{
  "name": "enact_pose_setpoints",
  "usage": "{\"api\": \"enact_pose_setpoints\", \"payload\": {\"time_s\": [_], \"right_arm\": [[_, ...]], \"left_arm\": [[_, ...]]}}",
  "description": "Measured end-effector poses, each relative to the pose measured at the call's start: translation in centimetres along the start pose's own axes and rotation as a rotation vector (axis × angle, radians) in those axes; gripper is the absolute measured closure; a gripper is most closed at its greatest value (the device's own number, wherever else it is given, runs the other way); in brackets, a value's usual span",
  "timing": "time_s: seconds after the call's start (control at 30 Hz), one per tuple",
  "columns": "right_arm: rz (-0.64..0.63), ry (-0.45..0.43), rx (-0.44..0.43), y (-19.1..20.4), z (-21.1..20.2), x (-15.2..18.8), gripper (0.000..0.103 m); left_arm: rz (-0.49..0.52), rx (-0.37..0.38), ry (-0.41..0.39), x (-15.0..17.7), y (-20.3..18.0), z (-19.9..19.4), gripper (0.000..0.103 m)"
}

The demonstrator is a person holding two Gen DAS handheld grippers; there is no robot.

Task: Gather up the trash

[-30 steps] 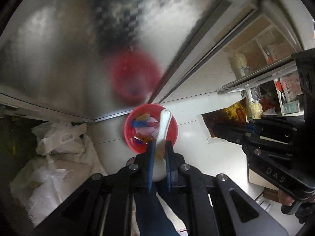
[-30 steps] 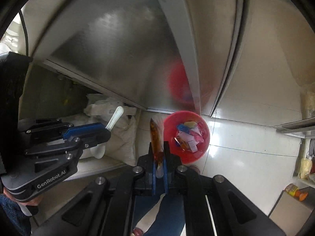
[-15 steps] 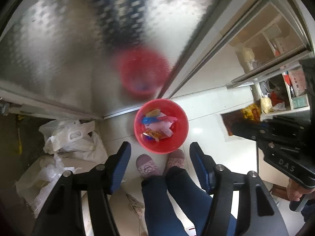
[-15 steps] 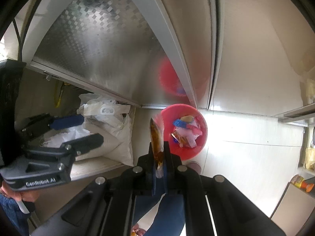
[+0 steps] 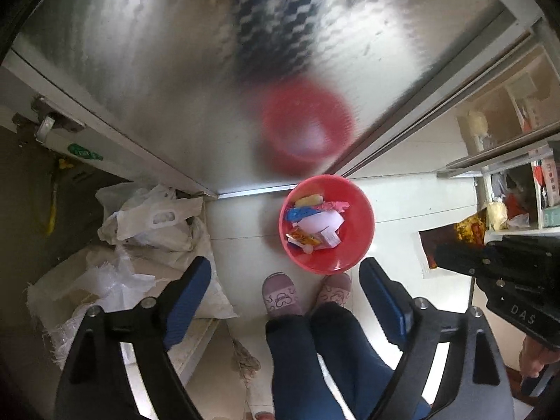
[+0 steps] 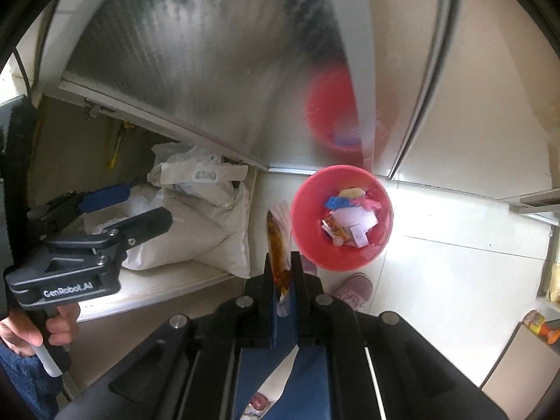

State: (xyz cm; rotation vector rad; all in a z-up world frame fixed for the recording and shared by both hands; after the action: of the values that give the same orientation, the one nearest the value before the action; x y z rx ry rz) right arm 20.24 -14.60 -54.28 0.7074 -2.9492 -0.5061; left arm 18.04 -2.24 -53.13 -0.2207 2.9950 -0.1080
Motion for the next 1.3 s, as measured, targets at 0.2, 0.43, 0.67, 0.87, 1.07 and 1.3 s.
{"api": "enact_pose_setpoints", "payload": {"time_s": [0.2, 0.43, 0.67, 0.87, 1.07, 1.3], "right_arm": [[-0.027, 0.005, 0.009, 0.3, 2.3, -0.2, 0.098], [-0.036, 0.01, 0.023, 0.2, 3.6, -0.5, 0.098], [-0.027, -0.01, 0.064, 0.2, 3.5, -0.7, 0.09], [0.036, -0.029, 0.113, -0.7, 3.6, -0.8, 0.02], [0.073, -0.051, 0.145, -0.2, 0.9, -0.4, 0.016], [0.098, -0.117, 0.114, 2.5, -7.0, 0.5, 0.003]], "left_arm": [[0.013, -0.015, 0.021, 0.6, 0.9, 1.5, 0.013], [0.007, 0.021, 0.025, 0.8, 1.1, 2.2, 0.0], [0.01, 0.022, 0.032, 0.7, 1.3, 2.6, 0.0], [0.039, -0.013, 0.023, 0.9, 1.5, 2.5, 0.0], [0.026, 0.033, 0.015, 0.7, 1.0, 0.1, 0.0], [0.009, 0.052, -0.094, 0.5, 0.4, -8.9, 0.0]]}}
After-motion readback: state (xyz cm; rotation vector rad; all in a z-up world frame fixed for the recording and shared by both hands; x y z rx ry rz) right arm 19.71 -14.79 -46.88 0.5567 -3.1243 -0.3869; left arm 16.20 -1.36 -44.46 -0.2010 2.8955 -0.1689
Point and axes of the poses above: each gripper's, at about its wrist camera, not at the fingertips, and z roughly the way its jaws point, y to its left, x to its underside, the point moved 4 cm from there along z, roughly the way its jaws point, and after that the axes turned 1 degree about -y, right-handed, at the moved point
